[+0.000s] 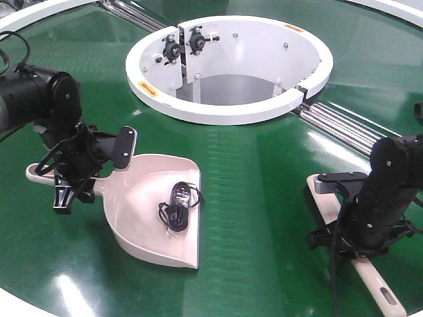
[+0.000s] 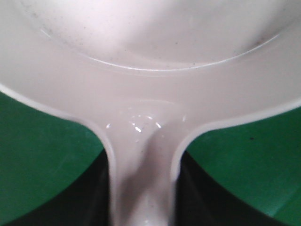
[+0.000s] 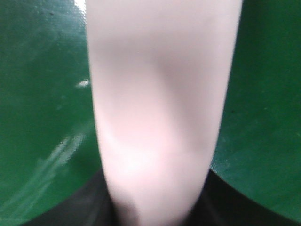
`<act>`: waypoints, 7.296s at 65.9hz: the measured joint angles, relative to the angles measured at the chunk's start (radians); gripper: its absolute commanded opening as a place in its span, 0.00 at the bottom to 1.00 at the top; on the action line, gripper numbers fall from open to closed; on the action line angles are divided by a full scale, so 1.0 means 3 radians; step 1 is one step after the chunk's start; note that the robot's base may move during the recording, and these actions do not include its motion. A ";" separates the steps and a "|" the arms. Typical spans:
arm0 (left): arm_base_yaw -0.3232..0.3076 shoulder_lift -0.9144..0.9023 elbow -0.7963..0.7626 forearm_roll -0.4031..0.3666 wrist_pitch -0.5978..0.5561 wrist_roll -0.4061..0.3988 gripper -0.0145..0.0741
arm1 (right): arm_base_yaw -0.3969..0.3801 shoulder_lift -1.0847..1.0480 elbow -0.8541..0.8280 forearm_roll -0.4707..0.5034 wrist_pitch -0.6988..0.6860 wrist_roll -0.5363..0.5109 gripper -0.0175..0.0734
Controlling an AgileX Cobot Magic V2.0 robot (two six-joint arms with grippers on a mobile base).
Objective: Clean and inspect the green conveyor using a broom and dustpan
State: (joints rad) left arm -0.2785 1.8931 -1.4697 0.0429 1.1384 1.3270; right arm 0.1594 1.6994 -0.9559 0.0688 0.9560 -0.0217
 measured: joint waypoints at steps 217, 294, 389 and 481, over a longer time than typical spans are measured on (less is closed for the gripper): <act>-0.0006 -0.4491 0.2074 -0.0245 -0.1468 -0.3154 0.57 | 0.0000 -0.4739 0.1104 -0.0039 -0.1318 -0.0167 0.84; -0.0006 -0.5623 0.4332 -0.0467 -0.3032 -0.3172 0.15 | 0.0000 -0.5672 0.2506 -0.0160 -0.1851 -0.0173 0.18; 0.0669 -0.6355 0.4990 -0.0111 -0.3417 -0.4547 0.15 | 0.0000 -0.5672 0.2506 -0.0160 -0.1844 -0.0173 0.18; 0.0669 -0.6355 0.4990 -0.0088 -0.3417 -0.4633 0.15 | -0.0519 -0.5642 0.3005 -0.0197 -0.2447 -0.0173 0.18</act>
State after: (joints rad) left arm -0.0777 -0.0134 0.0274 0.0166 0.1133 -0.0629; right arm 0.0036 0.0070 -0.0543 0.0099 0.2220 -0.0736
